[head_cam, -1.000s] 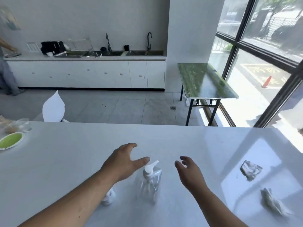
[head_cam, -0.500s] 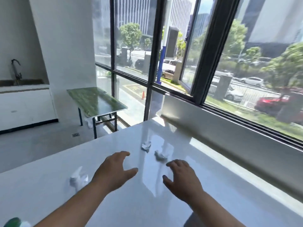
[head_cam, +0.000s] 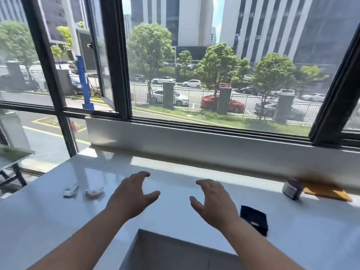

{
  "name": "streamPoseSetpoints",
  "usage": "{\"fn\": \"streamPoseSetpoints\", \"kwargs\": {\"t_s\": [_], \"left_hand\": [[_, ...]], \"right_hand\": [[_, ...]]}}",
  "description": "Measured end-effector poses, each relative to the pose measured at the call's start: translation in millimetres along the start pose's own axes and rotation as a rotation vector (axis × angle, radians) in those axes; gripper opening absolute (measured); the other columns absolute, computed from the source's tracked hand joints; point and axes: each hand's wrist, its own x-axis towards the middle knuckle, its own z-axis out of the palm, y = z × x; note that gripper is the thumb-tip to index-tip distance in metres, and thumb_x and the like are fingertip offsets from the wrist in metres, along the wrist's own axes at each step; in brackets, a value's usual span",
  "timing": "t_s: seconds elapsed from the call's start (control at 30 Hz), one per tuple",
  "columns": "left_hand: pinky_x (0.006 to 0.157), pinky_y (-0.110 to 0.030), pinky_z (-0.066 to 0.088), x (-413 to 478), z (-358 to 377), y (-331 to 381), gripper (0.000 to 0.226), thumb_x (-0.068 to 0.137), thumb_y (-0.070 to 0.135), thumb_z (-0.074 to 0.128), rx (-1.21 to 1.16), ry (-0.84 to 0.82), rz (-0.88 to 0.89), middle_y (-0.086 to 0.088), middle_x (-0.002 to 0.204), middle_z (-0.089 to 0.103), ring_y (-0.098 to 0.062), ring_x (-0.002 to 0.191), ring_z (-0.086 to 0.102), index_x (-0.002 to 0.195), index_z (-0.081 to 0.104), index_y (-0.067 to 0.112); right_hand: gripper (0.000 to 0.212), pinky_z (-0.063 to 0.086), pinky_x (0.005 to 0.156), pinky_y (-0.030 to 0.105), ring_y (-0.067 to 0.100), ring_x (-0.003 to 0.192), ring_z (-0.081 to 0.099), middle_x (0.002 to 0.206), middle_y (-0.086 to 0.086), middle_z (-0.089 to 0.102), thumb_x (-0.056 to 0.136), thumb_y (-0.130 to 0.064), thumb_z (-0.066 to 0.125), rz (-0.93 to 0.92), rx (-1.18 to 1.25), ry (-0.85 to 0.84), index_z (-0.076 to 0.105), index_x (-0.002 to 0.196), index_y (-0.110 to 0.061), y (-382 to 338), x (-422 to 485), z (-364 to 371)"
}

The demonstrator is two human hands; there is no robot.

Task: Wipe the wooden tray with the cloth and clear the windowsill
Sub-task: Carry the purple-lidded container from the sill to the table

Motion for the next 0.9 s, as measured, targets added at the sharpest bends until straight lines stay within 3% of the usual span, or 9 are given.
{"fn": "streamPoseSetpoints", "kwargs": {"t_s": [0.17,0.33,0.5,0.77,0.9], "left_hand": [[0.106,-0.039,0.046,17,77,117,0.079,0.084,0.067,0.067,-0.009,-0.081,0.073,0.012,0.154,0.050,-0.016,0.141,0.045,0.151,0.042,0.034],[0.086,-0.031,0.045,22,166,250,0.082,0.080,0.070,0.066,-0.053,-0.177,0.155,0.018,0.145,0.053,-0.011,0.124,0.054,0.150,0.035,0.042],[0.088,-0.031,0.044,32,229,366,0.079,0.080,0.068,0.068,-0.051,-0.221,0.261,0.017,0.147,0.053,-0.011,0.132,0.050,0.149,0.040,0.042],[0.101,-0.034,0.044,56,309,472,0.079,0.081,0.067,0.067,0.015,-0.280,0.389,0.014,0.150,0.052,-0.014,0.138,0.045,0.150,0.042,0.038],[0.094,-0.030,0.041,71,355,502,0.083,0.079,0.070,0.064,-0.001,-0.358,0.455,0.016,0.153,0.048,-0.012,0.139,0.043,0.151,0.040,0.038]], "right_hand": [[0.066,0.034,0.117,0.033,0.016,0.142,0.039,0.147,-0.008,0.055,0.093,-0.066,0.047,0.132,0.001,0.041,0.054,0.145,-0.026,124,-37,-51],[0.062,0.034,0.117,0.033,0.018,0.144,0.038,0.151,-0.006,0.052,0.096,-0.054,0.053,0.269,0.062,0.101,0.047,0.150,-0.024,253,-70,-101],[0.051,0.042,0.109,0.037,0.021,0.134,0.046,0.140,-0.003,0.060,0.095,-0.048,0.056,0.379,0.039,0.164,0.058,0.140,-0.024,353,-103,-150],[0.053,0.044,0.107,0.037,0.022,0.136,0.044,0.141,-0.003,0.059,0.093,-0.049,0.057,0.560,0.048,0.262,0.058,0.140,-0.023,462,-141,-193],[0.056,0.042,0.110,0.035,0.018,0.141,0.040,0.147,-0.005,0.054,0.095,-0.052,0.056,0.625,0.045,0.237,0.053,0.144,-0.025,497,-151,-190]]}}
